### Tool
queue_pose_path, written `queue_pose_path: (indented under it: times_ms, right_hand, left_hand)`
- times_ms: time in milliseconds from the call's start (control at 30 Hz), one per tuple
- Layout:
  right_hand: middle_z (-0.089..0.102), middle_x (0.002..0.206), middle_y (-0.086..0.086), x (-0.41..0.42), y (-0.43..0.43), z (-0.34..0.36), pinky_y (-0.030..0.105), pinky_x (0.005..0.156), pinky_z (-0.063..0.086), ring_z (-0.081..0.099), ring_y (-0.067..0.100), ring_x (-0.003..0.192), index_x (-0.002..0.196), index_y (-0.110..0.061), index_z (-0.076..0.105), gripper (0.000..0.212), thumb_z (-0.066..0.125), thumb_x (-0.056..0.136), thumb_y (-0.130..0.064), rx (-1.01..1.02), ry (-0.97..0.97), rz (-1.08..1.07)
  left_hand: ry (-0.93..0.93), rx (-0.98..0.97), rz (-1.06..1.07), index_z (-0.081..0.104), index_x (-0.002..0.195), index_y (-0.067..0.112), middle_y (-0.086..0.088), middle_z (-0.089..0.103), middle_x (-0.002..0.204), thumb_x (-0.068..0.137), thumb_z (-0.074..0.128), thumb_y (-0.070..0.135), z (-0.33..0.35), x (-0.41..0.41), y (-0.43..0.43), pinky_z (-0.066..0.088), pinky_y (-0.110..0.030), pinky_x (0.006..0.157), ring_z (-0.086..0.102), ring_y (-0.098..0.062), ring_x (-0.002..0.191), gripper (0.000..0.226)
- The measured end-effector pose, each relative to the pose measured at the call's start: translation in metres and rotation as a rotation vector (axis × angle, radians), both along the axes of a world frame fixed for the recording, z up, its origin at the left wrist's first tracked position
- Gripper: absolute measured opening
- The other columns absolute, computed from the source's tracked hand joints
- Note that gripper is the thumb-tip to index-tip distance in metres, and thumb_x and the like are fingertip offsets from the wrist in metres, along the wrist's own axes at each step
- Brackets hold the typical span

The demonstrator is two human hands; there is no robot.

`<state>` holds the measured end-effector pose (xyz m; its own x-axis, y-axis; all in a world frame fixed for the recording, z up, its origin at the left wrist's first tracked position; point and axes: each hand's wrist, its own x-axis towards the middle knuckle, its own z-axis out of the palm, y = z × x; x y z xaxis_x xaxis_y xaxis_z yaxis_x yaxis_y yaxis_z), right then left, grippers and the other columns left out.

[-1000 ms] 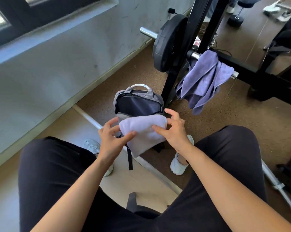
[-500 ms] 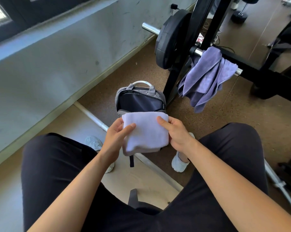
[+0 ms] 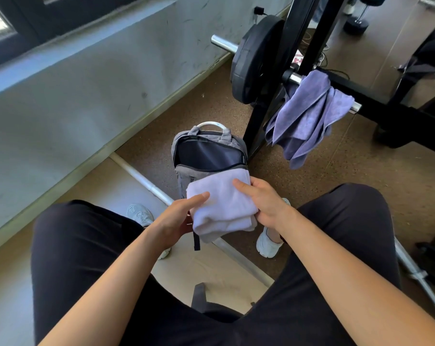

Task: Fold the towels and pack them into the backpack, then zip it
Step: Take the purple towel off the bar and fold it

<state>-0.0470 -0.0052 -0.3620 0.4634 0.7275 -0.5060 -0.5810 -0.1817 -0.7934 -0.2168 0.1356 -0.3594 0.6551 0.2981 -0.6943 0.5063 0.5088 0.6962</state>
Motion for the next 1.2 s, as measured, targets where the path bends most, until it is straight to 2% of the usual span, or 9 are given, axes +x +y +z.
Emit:
queue_pose_path:
  times_ms: [133, 300, 400, 533, 700, 867, 1000, 1133, 1200]
  right_hand:
    - [0.067, 0.129, 0.022, 0.000, -0.001, 0.003, 0.041, 0.098, 0.054, 0.065, 0.034, 0.118, 0.130, 0.002, 0.062, 0.040, 0.064, 0.096, -0.018, 0.026, 0.048, 0.002]
    - [0.070, 0.127, 0.013, 0.003, -0.005, 0.000, 0.051, 0.110, 0.045, 0.064, 0.032, 0.123, 0.129, -0.012, 0.067, 0.052, 0.076, 0.084, -0.035, -0.047, 0.040, 0.178]
    - [0.071, 0.124, 0.015, 0.002, -0.005, 0.002, 0.048, 0.103, 0.051, 0.065, 0.033, 0.120, 0.124, -0.008, 0.069, 0.045, 0.079, 0.084, -0.024, -0.051, -0.028, 0.189]
    - [0.072, 0.119, 0.017, 0.001, -0.004, 0.006, 0.028, 0.082, 0.059, 0.071, 0.024, 0.106, 0.117, -0.004, 0.067, 0.033, 0.074, 0.085, 0.000, -0.034, -0.202, 0.133]
    - [0.071, 0.116, 0.013, 0.001, -0.006, 0.011, 0.024, 0.082, 0.059, 0.071, 0.016, 0.101, 0.120, -0.004, 0.063, 0.037, 0.073, 0.085, 0.005, -0.037, -0.330, 0.131]
    - [0.066, 0.128, 0.015, 0.006, -0.008, 0.015, 0.038, 0.095, 0.057, 0.066, 0.027, 0.118, 0.137, -0.007, 0.053, 0.056, 0.072, 0.086, 0.005, 0.051, -0.344, 0.146]
    - [0.061, 0.137, 0.016, 0.005, -0.008, 0.020, 0.036, 0.095, 0.055, 0.062, 0.027, 0.124, 0.144, -0.010, 0.046, 0.066, 0.068, 0.085, 0.010, 0.172, -0.273, 0.129]
    - [0.057, 0.140, 0.019, 0.004, -0.009, 0.020, 0.040, 0.100, 0.053, 0.059, 0.031, 0.128, 0.146, -0.012, 0.043, 0.067, 0.064, 0.087, 0.013, 0.229, -0.216, 0.188]
    - [0.056, 0.140, 0.021, 0.003, -0.010, 0.021, 0.042, 0.102, 0.052, 0.059, 0.032, 0.128, 0.146, -0.011, 0.043, 0.067, 0.064, 0.087, 0.013, 0.225, -0.212, 0.216]
  left_hand:
    - [-0.082, 0.056, 0.089, 0.073, 0.110, 0.000, -0.020, 0.078, 0.105, 0.094, 0.070, 0.026, -0.001, 0.001, 0.000, 0.059, -0.032, 0.076, 0.072, -0.029, 0.096, 0.031]
    - [-0.218, 0.002, 0.101, 0.067, 0.121, -0.006, -0.025, 0.074, 0.112, 0.086, 0.072, 0.023, 0.002, -0.002, 0.004, 0.060, -0.033, 0.079, 0.071, -0.032, 0.098, 0.046]
    - [-0.257, -0.020, 0.105, 0.065, 0.124, -0.007, -0.027, 0.072, 0.112, 0.083, 0.072, 0.023, 0.001, -0.004, 0.006, 0.058, -0.037, 0.081, 0.069, -0.035, 0.098, 0.051]
    - [-0.258, 0.093, 0.120, 0.069, 0.118, -0.001, -0.018, 0.076, 0.106, 0.078, 0.076, 0.018, -0.001, -0.005, 0.009, 0.060, -0.034, 0.080, 0.072, -0.029, 0.096, 0.045]
    - [-0.275, 0.103, 0.137, 0.065, 0.122, -0.005, -0.025, 0.072, 0.116, 0.088, 0.070, 0.004, 0.002, -0.005, 0.011, 0.057, -0.044, 0.094, 0.069, -0.035, 0.102, 0.036]
    - [-0.311, 0.018, 0.116, 0.061, 0.133, 0.011, -0.016, 0.071, 0.127, 0.091, 0.067, 0.029, 0.008, -0.003, 0.006, 0.059, -0.043, 0.093, 0.072, -0.029, 0.110, 0.046]
    - [-0.277, -0.080, 0.210, 0.052, 0.142, 0.009, -0.022, 0.063, 0.138, 0.081, 0.078, 0.038, 0.008, -0.004, 0.010, 0.060, -0.044, 0.089, 0.068, -0.036, 0.119, 0.072]
    - [-0.238, -0.142, 0.057, 0.070, 0.117, 0.013, -0.010, 0.077, 0.117, 0.058, 0.092, 0.046, 0.014, -0.006, 0.003, 0.061, -0.028, 0.079, 0.076, -0.021, 0.103, 0.071]
    - [-0.229, -0.071, 0.063, 0.068, 0.120, 0.011, -0.011, 0.077, 0.116, 0.071, 0.082, 0.036, 0.012, -0.004, 0.001, 0.061, -0.030, 0.082, 0.075, -0.024, 0.103, 0.056]
